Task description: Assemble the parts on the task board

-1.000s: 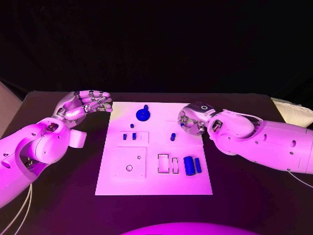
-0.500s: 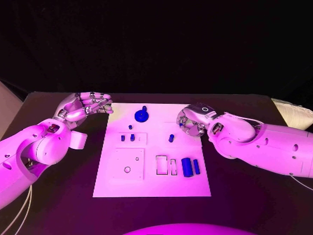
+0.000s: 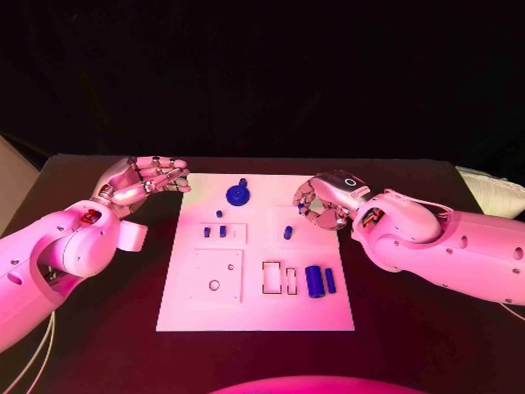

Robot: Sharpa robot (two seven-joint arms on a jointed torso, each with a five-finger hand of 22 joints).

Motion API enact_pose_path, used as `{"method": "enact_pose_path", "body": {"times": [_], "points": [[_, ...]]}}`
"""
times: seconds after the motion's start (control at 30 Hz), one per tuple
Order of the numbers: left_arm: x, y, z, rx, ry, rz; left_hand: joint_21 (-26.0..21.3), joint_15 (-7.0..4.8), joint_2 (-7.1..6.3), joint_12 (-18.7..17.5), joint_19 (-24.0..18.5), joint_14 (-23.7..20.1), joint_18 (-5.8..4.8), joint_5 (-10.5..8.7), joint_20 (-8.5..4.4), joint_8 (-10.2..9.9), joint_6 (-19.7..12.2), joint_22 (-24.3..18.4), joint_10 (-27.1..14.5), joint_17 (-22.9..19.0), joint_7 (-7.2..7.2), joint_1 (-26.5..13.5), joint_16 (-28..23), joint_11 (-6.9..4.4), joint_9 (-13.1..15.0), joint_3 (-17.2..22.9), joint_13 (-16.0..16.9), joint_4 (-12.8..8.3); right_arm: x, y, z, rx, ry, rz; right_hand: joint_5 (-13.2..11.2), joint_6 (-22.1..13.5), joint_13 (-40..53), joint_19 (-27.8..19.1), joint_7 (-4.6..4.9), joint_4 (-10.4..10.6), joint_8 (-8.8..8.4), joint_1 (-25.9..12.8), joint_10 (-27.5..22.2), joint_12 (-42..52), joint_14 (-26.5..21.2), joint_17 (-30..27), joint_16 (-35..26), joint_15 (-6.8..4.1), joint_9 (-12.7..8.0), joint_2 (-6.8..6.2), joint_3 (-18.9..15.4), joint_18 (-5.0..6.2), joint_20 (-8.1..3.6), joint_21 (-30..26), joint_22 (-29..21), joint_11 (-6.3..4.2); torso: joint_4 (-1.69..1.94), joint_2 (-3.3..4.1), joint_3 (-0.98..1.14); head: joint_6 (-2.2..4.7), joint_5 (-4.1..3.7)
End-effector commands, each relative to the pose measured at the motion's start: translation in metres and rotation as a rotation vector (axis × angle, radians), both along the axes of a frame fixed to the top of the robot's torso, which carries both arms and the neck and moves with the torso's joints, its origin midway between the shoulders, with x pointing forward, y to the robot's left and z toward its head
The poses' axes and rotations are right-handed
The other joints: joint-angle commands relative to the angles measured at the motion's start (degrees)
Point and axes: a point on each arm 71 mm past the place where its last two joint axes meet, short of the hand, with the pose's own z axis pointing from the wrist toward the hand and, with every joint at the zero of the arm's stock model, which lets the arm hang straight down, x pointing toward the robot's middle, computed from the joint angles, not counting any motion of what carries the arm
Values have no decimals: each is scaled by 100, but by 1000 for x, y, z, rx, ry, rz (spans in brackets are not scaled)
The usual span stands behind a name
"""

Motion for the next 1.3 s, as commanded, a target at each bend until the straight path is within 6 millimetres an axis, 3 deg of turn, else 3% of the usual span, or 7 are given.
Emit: {"method": "enact_pose_path", "body": {"times": [0.03, 0.47, 0.7, 1.3], "points": [[0, -1, 0, -3, -8, 5, -38, 30, 7, -30, -1, -8, -79, 9, 21, -37, -5, -7, 1, 5, 17, 54, -28, 33, -5, -19, 3, -12, -7, 9, 7, 83, -29, 46, 20, 51, -2, 39, 11, -4, 41, 19, 102, 12, 255, 12, 36, -56, 19, 22, 32, -42, -4, 35, 12, -61, 3, 2, -1, 7, 26], [-2, -4, -1, -14, -12, 12, -41, 31, 10, -35, -1, -7, -79, 10, 22, -39, -6, -8, 0, 9, 19, 58, -35, 34, -7, -19, 4, -15, -37, 66, 2, 176, -2, 205, 32, 45, -5, 26, 13, -13, 43, 22, 102, 9, 255, 12, 39, -57, 28, 21, 49, -35, -6, 11, -17, -60, 14, -6, -15, 8, 383], [-2, -6, 0, -17, -14, 15, -41, 31, 10, -35, -1, -7, -79, 10, 22, -39, -6, -8, 0, 9, 19, 58, -35, 34, -7, -19, 4, -15, -46, 89, -6, 197, 16, 248, 41, 40, -7, 22, 14, -20, 44, 25, 102, 7, 255, 16, 43, -57, 35, 22, 62, -33, -7, 6, -24, -60, 10, 2, -16, -18, 641], [-2, -9, -1, -23, -13, 16, -46, 34, 12, -48, 0, -6, -79, 11, 23, -46, -8, -10, -4, 19, 23, 66, -49, 38, -11, -21, 4, -20, -57, 116, -32, 209, 46, 268, 56, 31, -11, 5, 18, -36, 46, 29, 100, 4, 255, 19, 47, -57, 47, 18, 78, -25, -9, -22, -57, -58, 7, 4, -7, -140, 1061]]}}
